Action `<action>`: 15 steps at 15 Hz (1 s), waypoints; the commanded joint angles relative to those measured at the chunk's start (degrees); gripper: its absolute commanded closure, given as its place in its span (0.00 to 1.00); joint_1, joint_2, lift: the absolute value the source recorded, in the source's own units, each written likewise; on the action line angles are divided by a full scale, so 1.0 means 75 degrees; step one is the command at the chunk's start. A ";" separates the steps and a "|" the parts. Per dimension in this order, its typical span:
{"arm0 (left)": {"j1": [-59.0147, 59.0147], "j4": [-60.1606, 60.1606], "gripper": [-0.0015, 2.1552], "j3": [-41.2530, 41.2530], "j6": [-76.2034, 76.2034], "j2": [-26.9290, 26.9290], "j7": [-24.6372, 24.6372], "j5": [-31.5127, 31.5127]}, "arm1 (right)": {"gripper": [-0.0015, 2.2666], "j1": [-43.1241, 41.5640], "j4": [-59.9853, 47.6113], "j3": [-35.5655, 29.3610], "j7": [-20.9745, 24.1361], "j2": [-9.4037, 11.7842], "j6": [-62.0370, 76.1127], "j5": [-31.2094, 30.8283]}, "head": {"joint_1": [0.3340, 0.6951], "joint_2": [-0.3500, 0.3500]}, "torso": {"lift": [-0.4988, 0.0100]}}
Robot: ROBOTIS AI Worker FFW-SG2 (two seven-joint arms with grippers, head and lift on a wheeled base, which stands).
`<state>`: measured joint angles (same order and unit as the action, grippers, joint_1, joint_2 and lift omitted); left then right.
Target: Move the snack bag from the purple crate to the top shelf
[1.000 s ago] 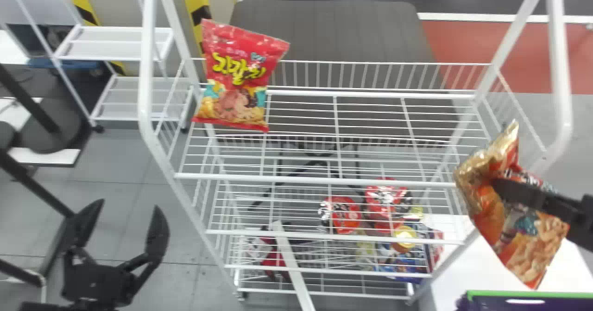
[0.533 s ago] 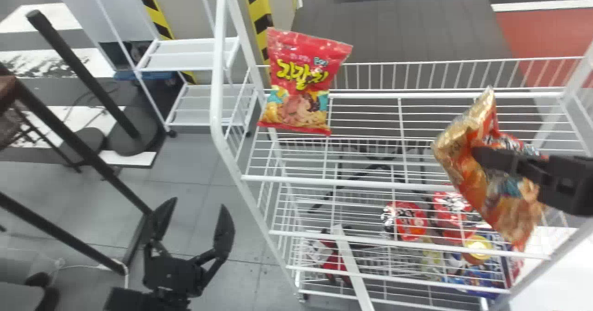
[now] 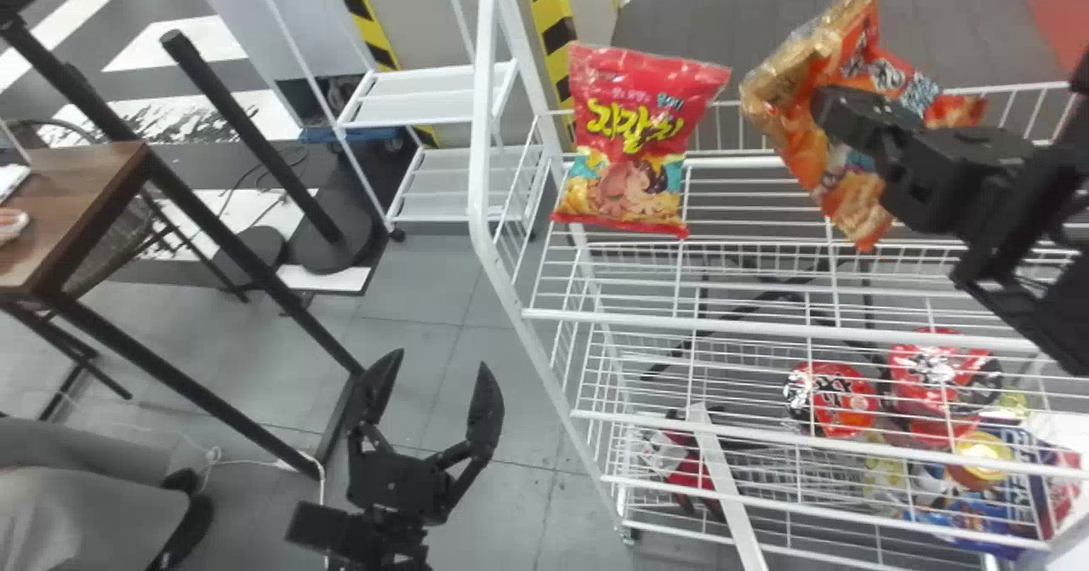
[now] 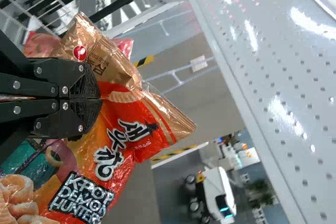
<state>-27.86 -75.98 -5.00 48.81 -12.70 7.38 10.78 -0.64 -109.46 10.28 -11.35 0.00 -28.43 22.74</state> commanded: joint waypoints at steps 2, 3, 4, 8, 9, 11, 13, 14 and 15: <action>0.0000 0.0006 0.05 -0.0001 0.0036 -0.0005 0.0001 0.0005 | 0.95 -0.0747 0.2548 0.0915 -0.0022 -0.0007 0.3538 0.0249 | 1.00 1.00 | 1.00; 0.0000 0.0006 0.05 -0.0001 0.0036 -0.0005 0.0001 0.0005 | 0.95 -0.1017 0.3286 0.1079 -0.0034 -0.0007 0.4335 0.0448 | 1.00 1.00 | 1.00; 0.0000 0.0029 0.05 -0.0001 0.0036 -0.0005 0.0001 0.0005 | 0.95 -0.1251 0.3861 0.1219 -0.0104 -0.0007 0.4663 0.0647 | 1.00 1.00 | 1.00; 0.0000 0.0065 0.05 -0.0001 0.0107 -0.0029 0.0013 0.0005 | 0.95 -0.2048 0.5947 0.1547 -0.1042 -0.0007 0.5577 0.1995 | 1.00 1.00 | 1.00; 0.0011 0.0076 0.05 -0.0001 0.0107 -0.0029 0.0013 0.0005 | 0.95 -0.2130 0.6216 0.1606 -0.1288 -0.0007 0.5577 0.2206 | 1.00 1.00 | 1.00; 0.0035 0.0100 0.05 -0.0001 0.0107 -0.0029 0.0024 0.0005 | 0.95 -0.2224 0.6650 0.1653 -0.1639 -0.0007 0.5577 0.2440 | 1.00 1.00 | 1.00; 0.0058 0.0111 0.05 0.0011 0.0107 -0.0029 0.0036 -0.0007 | 0.95 -0.2470 0.7283 0.1653 -0.2354 -0.0007 0.5413 0.3214 | 1.00 1.00 | 1.00; 0.0082 0.0123 0.05 0.0034 0.0107 -0.0029 0.0036 0.0005 | 0.95 -0.2528 0.7458 0.1653 -0.2682 -0.0007 0.5366 0.3460 | 1.00 1.00 | 1.00; 0.0082 0.0135 0.05 0.0034 0.0107 -0.0029 0.0036 0.0005 | 0.94 -0.2528 0.7505 0.1653 -0.2870 -0.0007 0.5366 0.3495 | 1.00 1.00 | 1.00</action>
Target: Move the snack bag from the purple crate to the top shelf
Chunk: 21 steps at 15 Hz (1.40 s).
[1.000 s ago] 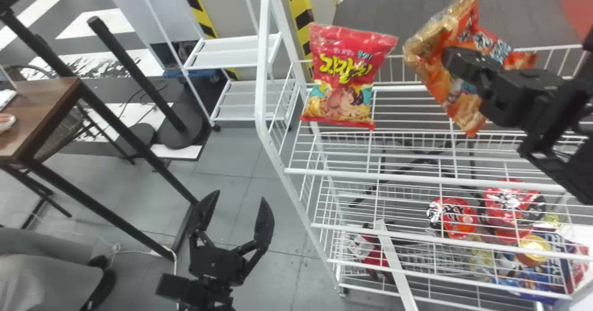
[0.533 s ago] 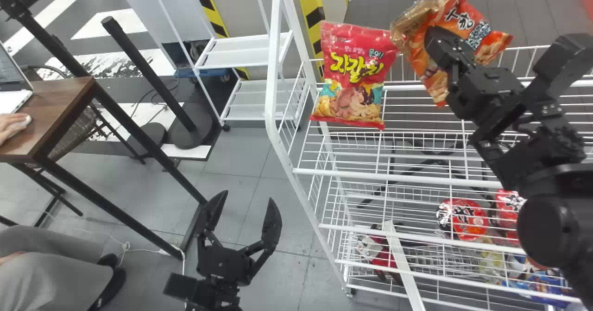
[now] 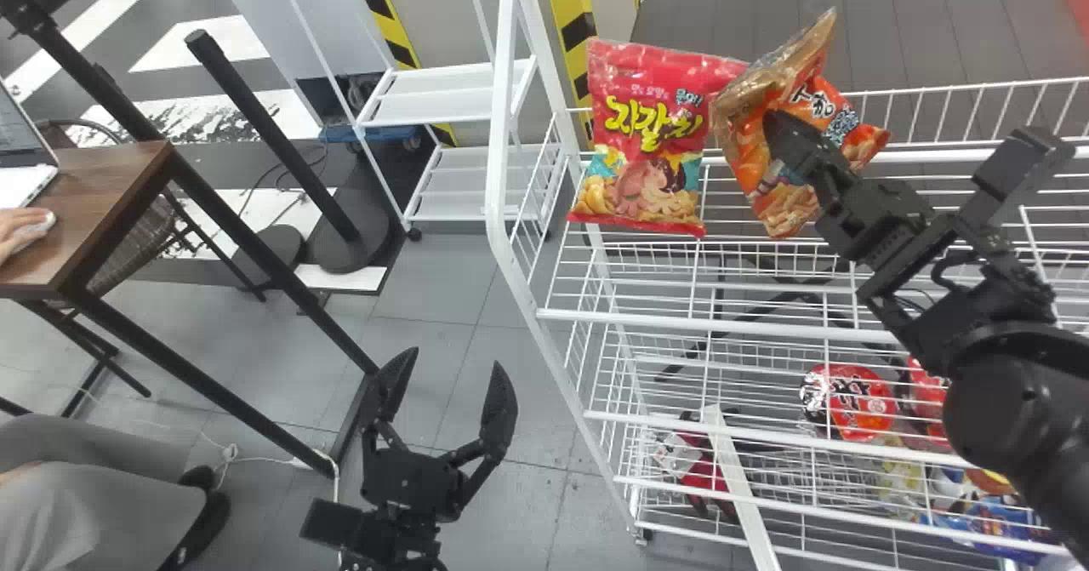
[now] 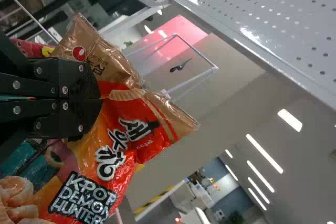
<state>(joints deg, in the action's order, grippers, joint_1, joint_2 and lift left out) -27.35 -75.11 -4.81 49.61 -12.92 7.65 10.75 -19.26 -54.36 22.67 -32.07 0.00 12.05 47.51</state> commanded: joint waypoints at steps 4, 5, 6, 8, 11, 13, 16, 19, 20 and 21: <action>0.0037 0.0077 0.05 0.0021 0.0000 0.0000 0.0000 -0.0004 | 0.42 -0.0034 0.0170 -0.0035 -0.0248 -0.0007 -0.0172 0.0298 | 1.00 1.00 | 1.00; 0.0025 0.0077 0.05 0.0021 0.0023 0.0000 0.0000 -0.0004 | 0.17 -0.0010 0.0158 -0.0070 -0.0248 -0.0007 -0.0196 0.0298 | 1.00 1.00 | 1.00; 0.0025 0.0077 0.05 0.0021 0.0000 0.0000 0.0000 -0.0004 | 0.06 0.0025 0.0112 -0.0129 -0.0248 -0.0007 -0.0243 0.0298 | 1.00 1.00 | 1.00; 0.0037 0.0077 0.05 0.0021 0.0000 0.0000 0.0000 -0.0004 | 0.01 0.0119 -0.0006 -0.0293 -0.0248 -0.0007 -0.0383 0.0298 | 1.00 1.00 | 1.00; 0.0025 0.0077 0.05 0.0021 0.0023 0.0000 0.0000 -0.0004 | 0.01 0.0388 -0.0556 -0.0468 -0.0248 -0.0007 -0.0852 0.0298 | 1.00 1.00 | 1.00; 0.0025 0.0077 0.05 0.0021 0.0023 0.0000 0.0000 -0.0004 | 0.02 0.0658 -0.1095 -0.0597 -0.0248 -0.0007 -0.1391 0.0298 | 1.00 1.00 | 1.00; 0.0037 0.0077 0.05 0.0021 0.0070 0.0000 0.0000 -0.0004 | 0.03 0.1103 -0.2256 -0.0750 -0.0119 -0.0007 -0.2211 0.0216 | 1.00 1.00 | 1.00; 0.0037 0.0077 0.05 0.0032 0.0070 0.0000 0.0012 -0.0004 | 0.03 0.1560 -0.3486 -0.0902 0.0326 -0.0007 -0.2774 -0.0030 | 1.00 1.00 | 1.00; 0.0037 0.0077 0.05 0.0032 0.0070 0.0000 0.0012 -0.0004 | 0.03 0.1631 -0.3779 -0.0984 0.0385 -0.0007 -0.2868 -0.0053 | 1.00 1.00 | 1.00; 0.0037 0.0077 0.05 0.0044 0.0070 0.0000 0.0012 -0.0004 | 0.03 0.1724 -0.4037 -0.1054 0.0584 -0.0007 -0.2914 -0.0194 | 1.00 1.00 | 1.00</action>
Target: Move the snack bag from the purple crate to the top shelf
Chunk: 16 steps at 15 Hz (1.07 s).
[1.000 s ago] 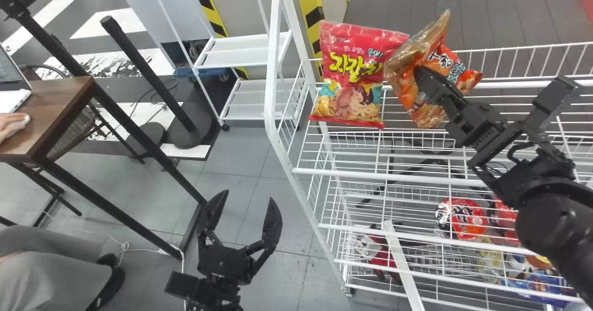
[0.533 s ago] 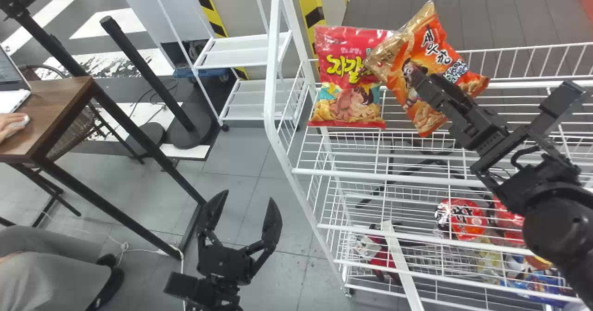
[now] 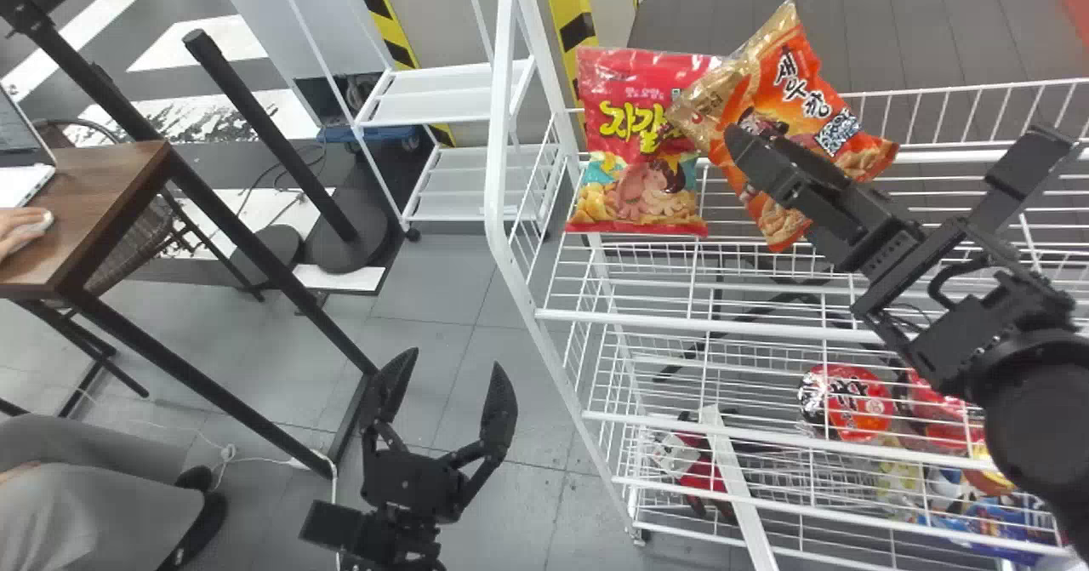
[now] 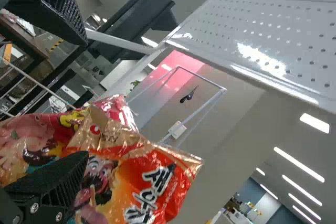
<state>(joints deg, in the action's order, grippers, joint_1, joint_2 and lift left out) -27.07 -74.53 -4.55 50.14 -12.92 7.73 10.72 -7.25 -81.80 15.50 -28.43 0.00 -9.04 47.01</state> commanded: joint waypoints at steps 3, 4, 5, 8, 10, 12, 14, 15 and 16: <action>0.0000 0.0000 0.05 0.0021 0.0047 0.0000 0.0000 0.0000 | 0.03 0.0182 -0.0859 -0.0496 0.0404 0.0234 -0.0782 -0.0701 | 1.00 1.00 | 1.00; 0.0000 0.0000 0.05 0.0021 0.0047 0.0000 -0.0012 0.0000 | 0.04 0.0182 -0.1023 -0.0543 0.0662 0.0340 -0.0946 -0.1135 | 1.00 1.00 | 1.00; 0.0000 0.0000 0.05 0.0009 0.0070 0.0000 -0.0012 0.0000 | 0.04 0.0158 -0.1210 -0.0567 0.0931 0.0398 -0.1321 -0.1651 | 1.00 1.00 | 1.00; 0.0000 0.0023 0.05 0.0009 0.0094 0.0000 -0.0023 0.0000 | 0.04 0.0088 -0.1374 -0.0743 0.1025 0.0645 -0.1953 -0.2401 | 1.00 1.00 | 1.00; 0.0000 0.0023 0.05 0.0021 0.0094 0.0000 -0.0012 0.0000 | 0.04 0.0076 -0.1491 -0.0719 0.1037 0.0703 -0.2000 -0.2963 | 1.00 0.99 | 1.00; 0.0000 0.0023 0.05 0.0021 0.0094 0.0000 -0.0023 0.0000 | 0.04 0.0065 -0.1866 -0.0719 0.1142 0.0703 -0.2422 -0.3549 | 1.00 0.97 | 1.00; 0.0000 0.0058 0.05 0.0009 0.0094 0.0000 -0.0047 0.0000 | 0.04 -0.0100 -0.2277 -0.0707 0.1213 0.0820 -0.3149 -0.4006 | 1.00 0.96 | 1.00; 0.0000 0.0058 0.05 0.0021 0.0094 0.0000 -0.0047 0.0000 | 0.04 -0.0264 -0.2394 -0.0696 0.1213 0.0867 -0.3711 -0.4264 | 1.00 0.96 | 1.00; 0.0000 0.0070 0.05 0.0021 0.0094 0.0012 -0.0047 0.0000 | 0.04 -0.0463 -0.2476 -0.0649 0.1201 0.0891 -0.4250 -0.4639 | 1.00 0.95 | 1.00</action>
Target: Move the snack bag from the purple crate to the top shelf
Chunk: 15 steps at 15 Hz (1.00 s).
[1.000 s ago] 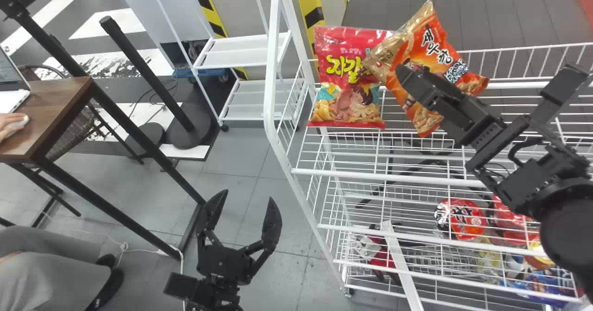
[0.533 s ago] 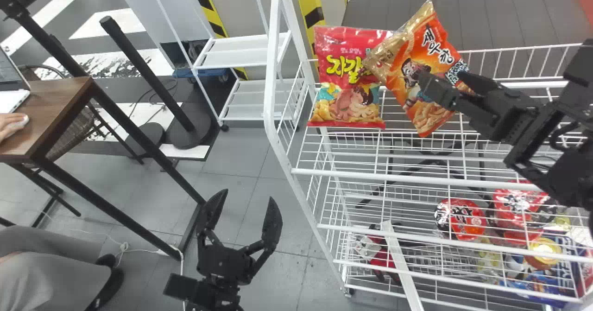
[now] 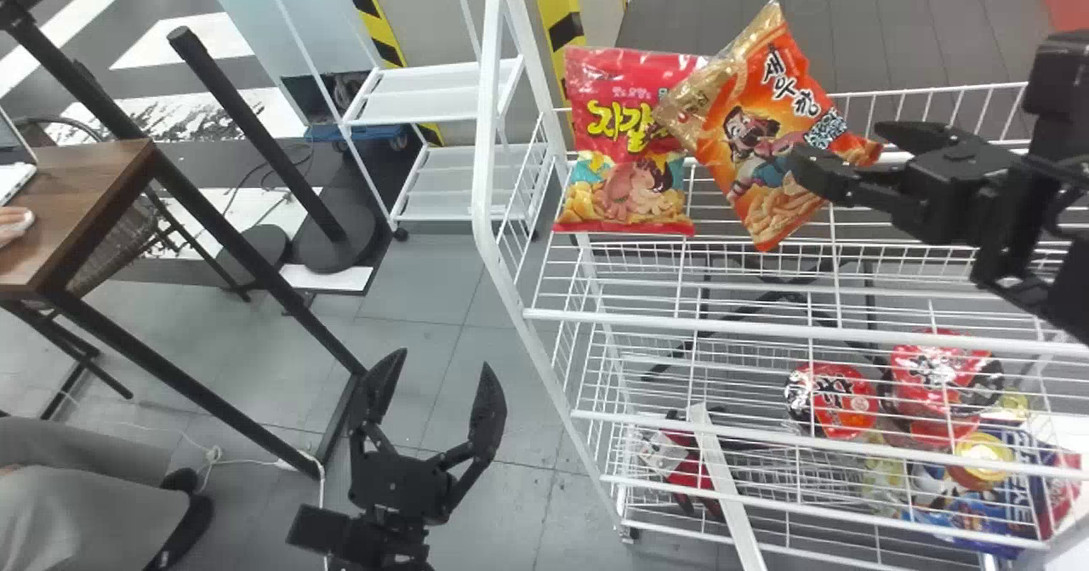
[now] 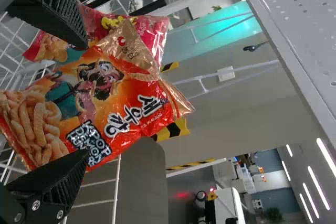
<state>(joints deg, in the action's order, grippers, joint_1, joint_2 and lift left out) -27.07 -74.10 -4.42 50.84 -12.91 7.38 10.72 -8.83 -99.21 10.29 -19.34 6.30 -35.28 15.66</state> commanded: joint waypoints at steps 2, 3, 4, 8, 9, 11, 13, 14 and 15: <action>0.0000 0.0036 0.05 0.0026 0.0000 0.0011 -0.0011 0.0000 | 0.04 -0.0627 -0.0155 0.0210 -0.0035 0.0051 -0.1408 -0.0835 | 1.00 0.94 | 1.00; 0.0000 0.0036 0.05 0.0026 0.0000 0.0011 -0.0011 -0.0012 | 0.04 -0.0803 -0.0108 0.0280 -0.0105 0.0051 -0.1572 -0.0917 | 1.00 0.93 | 1.00; -0.0024 0.0036 0.05 0.0026 0.0023 0.0023 -0.0023 -0.0012 | 0.04 -0.0943 0.0021 0.0339 -0.0199 0.0051 -0.1618 -0.1022 | 1.00 0.93 | 1.00; -0.0082 0.0012 0.05 0.0026 0.0070 0.0034 -0.0034 -0.0012 | 0.04 -0.1306 0.0431 0.0749 -0.0410 0.0157 -0.1923 -0.1772 | 1.00 0.93 | 1.00; -0.0082 0.0024 0.05 0.0026 0.0070 0.0034 -0.0046 -0.0012 | 0.04 -0.1365 0.0431 0.0878 -0.0492 0.0180 -0.2064 -0.1971 | 1.00 0.93 | 1.00; -0.0082 0.0024 0.05 0.0026 0.0070 0.0034 -0.0046 -0.0012 | 0.04 -0.1388 0.0420 0.1124 -0.0539 0.0192 -0.2204 -0.2217 | 1.00 0.93 | 1.00; -0.0082 0.0024 0.05 0.0026 0.0070 0.0058 -0.0046 -0.0023 | 0.03 -0.1342 0.0361 0.1323 -0.0597 0.0262 -0.2204 -0.2522 | 1.00 0.93 | 1.00; -0.0082 0.0024 0.05 0.0026 0.0047 0.0058 -0.0046 -0.0035 | 0.02 -0.1353 0.0361 0.1499 -0.0597 0.0285 -0.2204 -0.2721 | 1.00 0.93 | 1.00; -0.0082 0.0024 0.05 0.0026 0.0047 0.0069 -0.0046 -0.0035 | 0.02 -0.1377 0.0361 0.1651 -0.0586 0.0309 -0.2204 -0.2839 | 1.00 0.94 | 1.00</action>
<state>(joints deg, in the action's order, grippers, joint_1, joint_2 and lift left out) -27.69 -73.91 -4.22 51.30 -12.45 7.03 10.49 -19.02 -96.45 21.05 -23.81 8.34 -51.81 -4.01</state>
